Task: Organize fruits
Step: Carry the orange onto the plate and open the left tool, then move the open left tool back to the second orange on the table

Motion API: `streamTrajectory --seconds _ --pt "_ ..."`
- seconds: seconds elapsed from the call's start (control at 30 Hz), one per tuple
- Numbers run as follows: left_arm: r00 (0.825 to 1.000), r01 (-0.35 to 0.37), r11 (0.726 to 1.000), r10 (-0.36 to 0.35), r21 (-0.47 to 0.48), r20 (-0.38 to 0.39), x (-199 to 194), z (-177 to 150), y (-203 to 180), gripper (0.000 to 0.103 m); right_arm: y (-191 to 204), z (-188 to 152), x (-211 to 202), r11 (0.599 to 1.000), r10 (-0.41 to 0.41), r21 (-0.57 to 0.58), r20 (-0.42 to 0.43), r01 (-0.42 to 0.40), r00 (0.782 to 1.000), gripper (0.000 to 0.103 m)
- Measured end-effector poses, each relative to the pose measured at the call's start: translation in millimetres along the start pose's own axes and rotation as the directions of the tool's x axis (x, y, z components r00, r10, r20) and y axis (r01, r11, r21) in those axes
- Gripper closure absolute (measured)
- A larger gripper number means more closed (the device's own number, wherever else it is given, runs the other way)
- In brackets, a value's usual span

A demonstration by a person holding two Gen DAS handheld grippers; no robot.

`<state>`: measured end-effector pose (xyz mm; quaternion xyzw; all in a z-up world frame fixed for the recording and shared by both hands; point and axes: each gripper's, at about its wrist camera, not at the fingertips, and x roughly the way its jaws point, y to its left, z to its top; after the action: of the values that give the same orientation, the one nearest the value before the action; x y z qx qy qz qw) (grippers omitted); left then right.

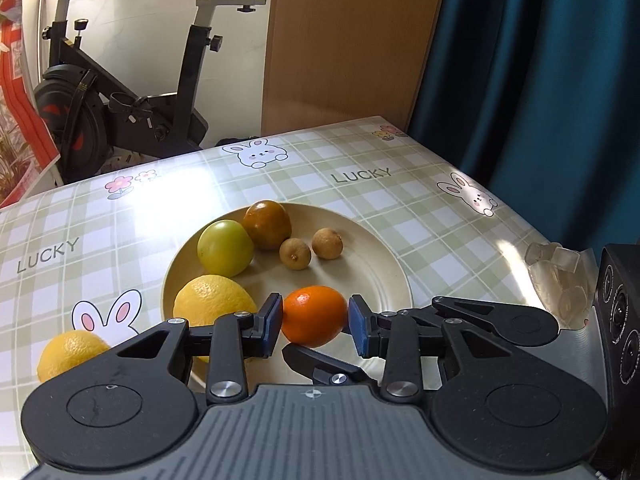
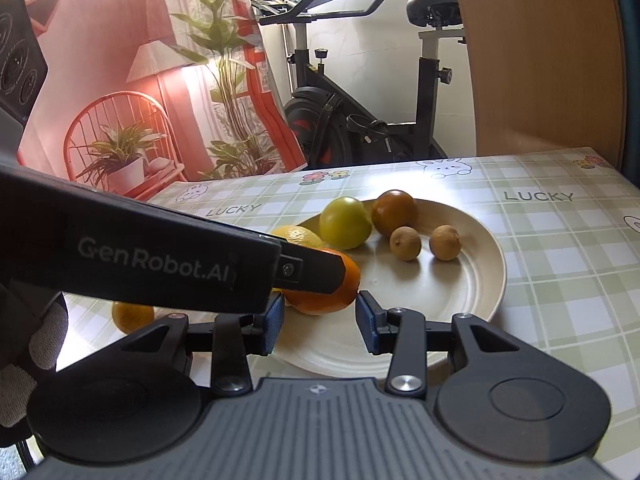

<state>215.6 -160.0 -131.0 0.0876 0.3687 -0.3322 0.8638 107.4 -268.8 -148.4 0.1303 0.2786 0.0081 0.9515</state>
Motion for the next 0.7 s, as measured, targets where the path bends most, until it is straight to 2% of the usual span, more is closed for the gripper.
streamTrajectory --seconds 0.13,0.43,0.7 --pt "0.999 -0.027 1.000 0.027 -0.003 -0.017 15.3 10.6 3.5 0.065 -9.0 8.1 18.6 1.000 -0.027 -0.008 -0.031 0.027 0.999 0.061" --pt "0.998 -0.039 0.993 0.034 -0.107 -0.049 41.6 24.5 30.1 0.065 -18.2 14.4 44.0 1.000 -0.018 -0.020 -0.028 0.018 0.999 0.061" --pt "0.998 -0.053 0.995 0.050 -0.085 -0.046 47.3 27.0 25.1 0.066 -20.5 15.9 50.5 1.000 -0.001 0.000 -0.018 0.001 1.000 0.063"
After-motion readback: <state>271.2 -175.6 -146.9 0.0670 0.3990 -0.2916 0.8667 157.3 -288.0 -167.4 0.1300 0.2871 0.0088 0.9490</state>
